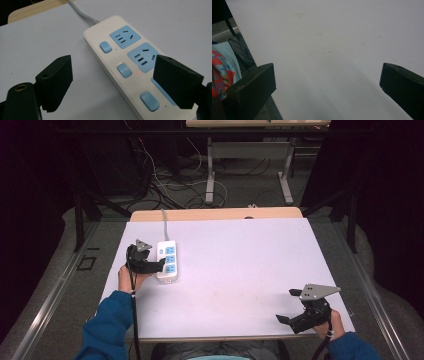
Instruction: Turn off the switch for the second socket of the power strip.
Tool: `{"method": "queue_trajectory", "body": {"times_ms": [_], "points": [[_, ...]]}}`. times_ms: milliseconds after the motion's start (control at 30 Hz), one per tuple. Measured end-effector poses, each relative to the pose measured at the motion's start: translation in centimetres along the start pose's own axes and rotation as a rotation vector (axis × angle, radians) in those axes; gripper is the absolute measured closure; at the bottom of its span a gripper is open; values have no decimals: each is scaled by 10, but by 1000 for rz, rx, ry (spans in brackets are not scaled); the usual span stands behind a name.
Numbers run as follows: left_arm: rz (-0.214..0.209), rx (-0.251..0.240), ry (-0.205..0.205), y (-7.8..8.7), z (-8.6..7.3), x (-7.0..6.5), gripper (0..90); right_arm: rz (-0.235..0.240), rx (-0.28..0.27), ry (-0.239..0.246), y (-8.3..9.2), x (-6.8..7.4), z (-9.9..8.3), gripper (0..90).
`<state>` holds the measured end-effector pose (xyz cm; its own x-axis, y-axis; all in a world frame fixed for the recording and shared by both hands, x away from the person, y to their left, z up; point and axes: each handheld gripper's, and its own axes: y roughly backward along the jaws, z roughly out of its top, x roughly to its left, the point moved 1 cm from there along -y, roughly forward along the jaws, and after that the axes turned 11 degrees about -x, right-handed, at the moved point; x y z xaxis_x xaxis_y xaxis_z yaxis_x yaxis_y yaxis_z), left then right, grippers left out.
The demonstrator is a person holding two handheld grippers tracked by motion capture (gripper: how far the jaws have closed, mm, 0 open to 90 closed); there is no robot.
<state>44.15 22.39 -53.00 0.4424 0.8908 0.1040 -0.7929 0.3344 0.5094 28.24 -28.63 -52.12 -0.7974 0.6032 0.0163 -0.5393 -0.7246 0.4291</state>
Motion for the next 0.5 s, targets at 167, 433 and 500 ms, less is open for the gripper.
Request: {"method": "queue_trajectory", "body": {"times_ms": [167, 433, 500], "points": [[2, -12, -13, -2, 1, -2, 259, 0, -1, -6, 0, 0, 0, 0], [-22, -34, -24, -2, 1, -3, 566, 2, 1, -5, 0, 1, 0, 0], [-19, -39, -23, -3, 1, -3, 658, 1, 0, -3, -1, 0, 0, 0]]}}
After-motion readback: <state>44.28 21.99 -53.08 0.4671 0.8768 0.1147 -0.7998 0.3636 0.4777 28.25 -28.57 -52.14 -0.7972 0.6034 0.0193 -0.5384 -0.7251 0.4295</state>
